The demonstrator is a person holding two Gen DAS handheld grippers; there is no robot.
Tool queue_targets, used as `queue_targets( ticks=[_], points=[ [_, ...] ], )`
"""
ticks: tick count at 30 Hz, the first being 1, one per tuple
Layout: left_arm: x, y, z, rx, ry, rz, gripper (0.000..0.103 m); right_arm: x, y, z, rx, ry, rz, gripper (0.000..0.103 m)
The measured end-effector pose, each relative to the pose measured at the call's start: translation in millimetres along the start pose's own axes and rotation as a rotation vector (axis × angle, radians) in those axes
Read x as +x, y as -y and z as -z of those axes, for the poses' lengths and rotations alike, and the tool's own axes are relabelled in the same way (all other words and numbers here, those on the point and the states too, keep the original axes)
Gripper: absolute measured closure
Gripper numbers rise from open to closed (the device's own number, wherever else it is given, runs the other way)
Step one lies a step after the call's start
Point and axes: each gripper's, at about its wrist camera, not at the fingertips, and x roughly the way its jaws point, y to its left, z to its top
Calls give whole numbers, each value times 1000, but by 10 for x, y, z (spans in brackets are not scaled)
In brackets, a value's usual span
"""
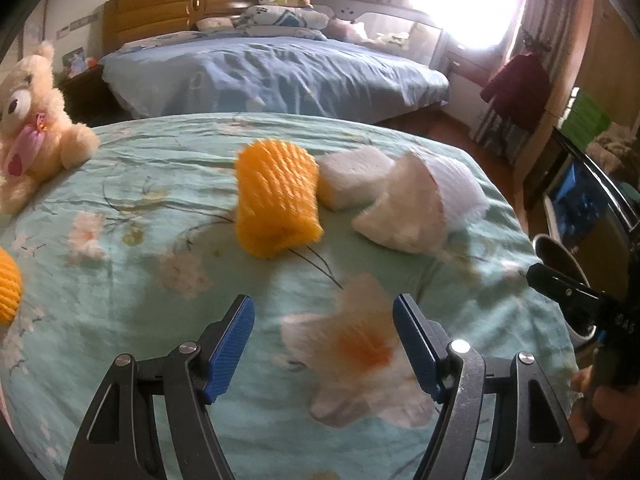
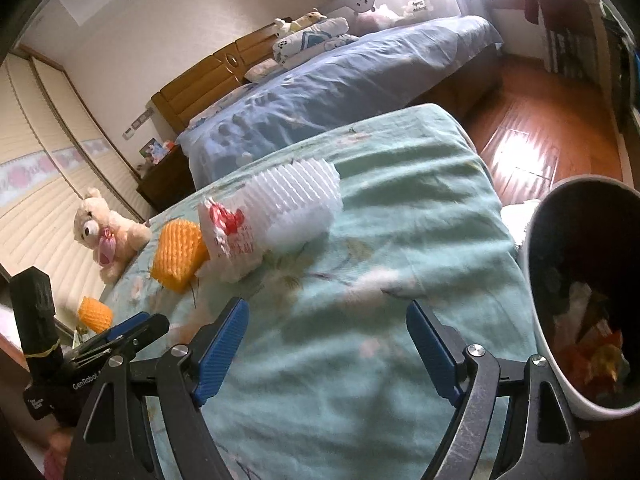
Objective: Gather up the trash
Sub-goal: 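Move both open tools back over the table toward the foam nets, then grasp the orange foam net with the left tool while the right grasps the white foam net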
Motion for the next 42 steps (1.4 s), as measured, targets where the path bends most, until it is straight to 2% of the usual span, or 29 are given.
queue_targets(
  ticks=[12,20,21,23,25,28,32,39,42],
  points=[
    [252,-225,-357,-35,20,-24,32,375,-139,-289,-12,0,-20,20],
    [469,-282,-488,-42,25,-1,34,598,-113,-456,26,-6,-62,22],
    [493,-287,-492,-40,23,1,34,628,-113,-469,27,-9,-66,26],
    [567,-282,-493,-31,12,8,48,696,-126,-483,25,-19,-67,39],
    [619,-285,-487,-24,-3,13,60,736,-125,-479,22,-24,-63,61],
    [616,-293,-470,-15,6,18,71,684,-127,-465,8,0,-65,80],
    [547,-345,-436,-29,22,23,80,592,-120,-446,3,13,-65,86],
    [332,-327,-309,-34,44,36,81,319,-32,-356,16,44,-60,89],
    [225,-310,-219,-42,46,55,81,152,44,-299,32,63,-52,94]
  ],
)
